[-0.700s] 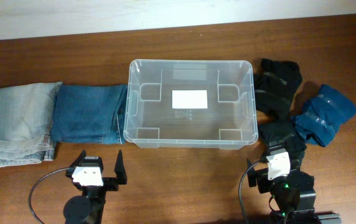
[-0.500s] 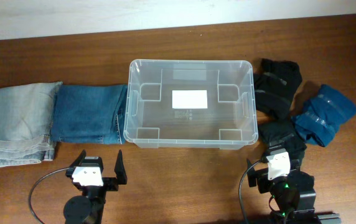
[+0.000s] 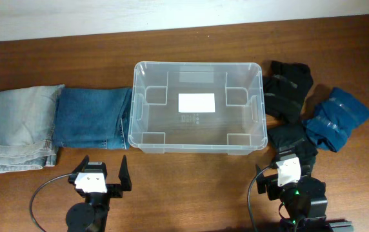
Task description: Pack container
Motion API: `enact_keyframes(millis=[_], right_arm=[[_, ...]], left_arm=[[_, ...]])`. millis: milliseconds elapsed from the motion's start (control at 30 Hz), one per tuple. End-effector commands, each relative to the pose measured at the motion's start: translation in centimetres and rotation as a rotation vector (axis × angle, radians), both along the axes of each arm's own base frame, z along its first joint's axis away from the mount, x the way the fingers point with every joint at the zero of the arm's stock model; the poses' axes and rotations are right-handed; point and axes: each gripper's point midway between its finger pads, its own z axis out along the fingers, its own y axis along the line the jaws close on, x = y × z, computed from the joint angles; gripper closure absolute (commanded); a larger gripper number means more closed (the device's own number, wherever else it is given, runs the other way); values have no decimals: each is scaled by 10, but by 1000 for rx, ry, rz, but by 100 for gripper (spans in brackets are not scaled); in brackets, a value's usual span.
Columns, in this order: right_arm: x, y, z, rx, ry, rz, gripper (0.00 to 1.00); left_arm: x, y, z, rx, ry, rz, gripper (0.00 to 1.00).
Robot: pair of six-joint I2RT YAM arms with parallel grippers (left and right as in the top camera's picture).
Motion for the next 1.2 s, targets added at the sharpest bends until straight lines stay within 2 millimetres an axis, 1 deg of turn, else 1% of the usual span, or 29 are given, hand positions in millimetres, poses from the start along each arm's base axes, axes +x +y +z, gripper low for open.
enact_keyframes(millis=[0, 533, 633, 867, 900, 933, 967, 1000, 1033, 1067, 1133, 1167], right_arm=[[0, -1, -1, 9, -2, -8, 2], [0, -1, -1, 9, -2, -8, 2], [0, -1, -1, 9, -2, -8, 2], [0, -1, -1, 9, -2, -8, 2], [0, -1, -1, 9, -2, -8, 1], [0, -1, -1, 9, -2, -8, 2], [0, -1, -1, 9, -2, -8, 2], [0, -1, -1, 9, -2, -8, 2], [0, -1, -1, 9, -2, -8, 2], [0, -1, -1, 9, -2, -8, 2], [0, -1, -1, 9, -2, -8, 2], [0, -1, -1, 9, -2, -8, 2]], left_arm=[[0, 0, -2, -15, -1, -2, 1], [0, 0, -2, -15, -2, -2, 0], [1, -1, 2, -18, -16, -2, 0], [0, 0, -2, -15, 4, -2, 1], [0, 0, 0, -16, 0, -2, 1], [0, 0, 8, -18, -11, -2, 1], [-1, 0, 19, -29, -25, 1, 1], [-1, 2, 34, -43, -45, 13, 1], [-2, 7, 47, -54, -57, 44, 1], [-2, 17, 59, -71, -53, 102, 1], [-3, 35, 76, -92, 3, 221, 0], [-3, 40, 82, -84, 46, 251, 1]])
